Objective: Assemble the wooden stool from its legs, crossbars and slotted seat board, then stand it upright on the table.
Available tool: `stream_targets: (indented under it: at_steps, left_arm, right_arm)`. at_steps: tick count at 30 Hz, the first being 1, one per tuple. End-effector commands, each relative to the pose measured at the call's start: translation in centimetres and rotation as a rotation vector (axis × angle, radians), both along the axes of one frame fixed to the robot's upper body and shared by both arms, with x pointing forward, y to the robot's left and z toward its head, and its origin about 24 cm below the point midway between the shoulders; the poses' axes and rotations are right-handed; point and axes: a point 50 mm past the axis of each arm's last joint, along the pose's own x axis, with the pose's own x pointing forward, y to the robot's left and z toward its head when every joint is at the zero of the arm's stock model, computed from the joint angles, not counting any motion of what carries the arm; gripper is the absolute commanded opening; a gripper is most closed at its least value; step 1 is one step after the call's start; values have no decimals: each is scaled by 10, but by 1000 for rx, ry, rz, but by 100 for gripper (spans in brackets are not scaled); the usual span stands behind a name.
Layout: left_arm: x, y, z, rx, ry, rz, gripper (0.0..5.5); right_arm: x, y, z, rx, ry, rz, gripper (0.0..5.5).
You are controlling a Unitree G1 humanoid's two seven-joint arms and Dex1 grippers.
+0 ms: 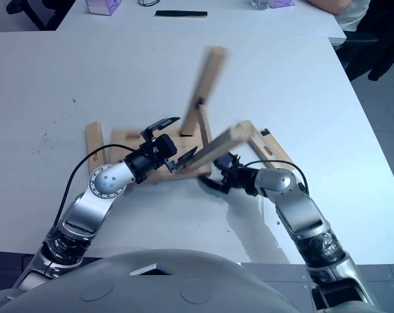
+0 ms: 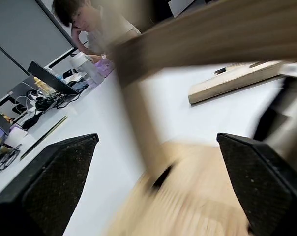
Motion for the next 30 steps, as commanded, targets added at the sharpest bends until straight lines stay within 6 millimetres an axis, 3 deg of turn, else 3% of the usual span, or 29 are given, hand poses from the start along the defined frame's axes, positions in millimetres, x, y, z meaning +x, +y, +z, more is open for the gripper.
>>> stream_targets:
  at_steps: [1,10,15,20,22,25,28,30]
  left_arm:
    - [-7,-6,-5,-10,75,-63,449]
    - [5,-1,-6,-67,129,31,449]
    - [-11,-7,40,-280,198,-193,449]
    - [-28,17,54,-260,323,-282,449]
    - [-30,31,55,-286,389,-237,449]
    - [-17,63,62,-283,379,-85,449]
    - [2,110,52,-31,302,122,449]
    - [7,129,40,142,257,170,449]
  right_arm:
    - [14,8,9,27,-86,-69,382]
    - [21,9,13,41,-147,-147,382]
    - [17,2,22,45,-171,-199,382]
    - [-4,-4,25,26,-156,-204,382]
    - [-13,-5,26,16,-137,-194,382]
    - [-28,-11,28,-13,-99,-174,382]
    - [-48,-21,32,-47,-59,-157,382]
    - [-55,-22,35,-63,-44,-123,382]
